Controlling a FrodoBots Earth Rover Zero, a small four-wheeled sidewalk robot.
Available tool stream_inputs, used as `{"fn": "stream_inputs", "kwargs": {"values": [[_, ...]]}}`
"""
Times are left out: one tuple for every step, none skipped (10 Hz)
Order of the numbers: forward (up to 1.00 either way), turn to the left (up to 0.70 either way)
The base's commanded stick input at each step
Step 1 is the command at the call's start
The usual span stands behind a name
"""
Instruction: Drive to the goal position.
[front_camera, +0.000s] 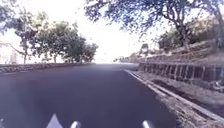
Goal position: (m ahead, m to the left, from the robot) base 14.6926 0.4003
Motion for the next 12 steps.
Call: {"fn": "stream_inputs", "kwargs": {"values": [[0.69, 0.03], [0.69, 0.02], [0.69, 0.02], [0.69, 0.03], [0.69, 0.03], [0.69, 0.03], [0.69, 0.03], [0.69, 0.03], [0.69, 0.03], [0.69, 0.03], [0.69, 0.03], [0.69, 0.03]]}}
